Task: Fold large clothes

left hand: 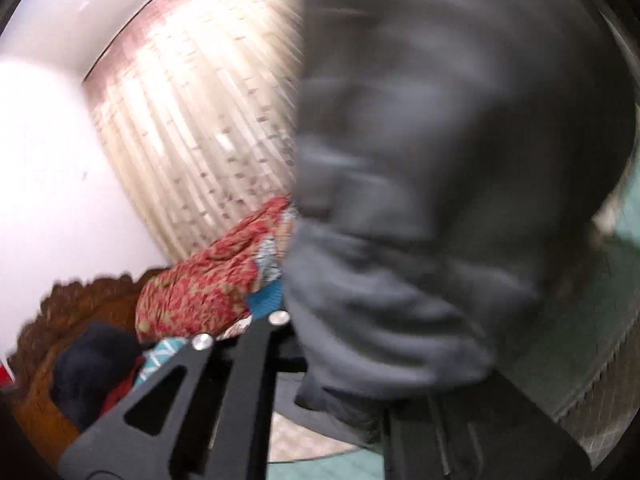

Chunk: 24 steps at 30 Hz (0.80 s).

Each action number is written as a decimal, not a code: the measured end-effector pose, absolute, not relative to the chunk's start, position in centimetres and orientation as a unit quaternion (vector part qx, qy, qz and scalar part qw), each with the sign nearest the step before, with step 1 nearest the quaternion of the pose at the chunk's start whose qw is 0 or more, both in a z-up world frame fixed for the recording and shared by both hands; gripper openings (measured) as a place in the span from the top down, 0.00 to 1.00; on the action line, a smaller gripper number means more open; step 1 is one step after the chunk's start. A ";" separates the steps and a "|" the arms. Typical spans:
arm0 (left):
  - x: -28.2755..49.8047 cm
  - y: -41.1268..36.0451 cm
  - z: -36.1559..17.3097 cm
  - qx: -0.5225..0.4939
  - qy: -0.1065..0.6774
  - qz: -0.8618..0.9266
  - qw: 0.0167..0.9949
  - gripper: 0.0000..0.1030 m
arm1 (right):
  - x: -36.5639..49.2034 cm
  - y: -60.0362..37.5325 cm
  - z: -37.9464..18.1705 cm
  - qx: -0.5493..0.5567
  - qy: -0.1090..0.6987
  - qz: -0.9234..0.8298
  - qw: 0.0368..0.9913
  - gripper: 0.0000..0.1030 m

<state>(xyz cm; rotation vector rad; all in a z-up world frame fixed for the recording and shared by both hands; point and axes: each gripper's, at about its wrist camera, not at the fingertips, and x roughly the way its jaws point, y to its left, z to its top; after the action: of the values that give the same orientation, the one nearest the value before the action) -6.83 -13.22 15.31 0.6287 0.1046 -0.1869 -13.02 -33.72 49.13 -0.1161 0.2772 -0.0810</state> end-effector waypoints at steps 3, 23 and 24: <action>-7.1 -7.8 23.3 0.218 0.033 -0.103 0.970 0.94 | -14.6 -35.4 50.1 -0.049 0.119 -0.048 0.991 0.07; 2.4 3.5 45.4 0.030 0.102 -0.132 0.985 0.94 | -5.5 -35.8 53.4 -0.040 0.132 -0.026 0.990 0.07; 4.3 3.5 43.9 0.032 0.126 -0.126 0.983 0.94 | -2.3 -35.9 51.4 -0.036 0.159 -0.022 0.986 0.07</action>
<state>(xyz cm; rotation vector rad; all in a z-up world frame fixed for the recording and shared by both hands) 4.26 3.54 43.92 0.0642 0.2541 -0.2526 -2.34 -35.91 51.45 -0.0724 0.3194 -0.0439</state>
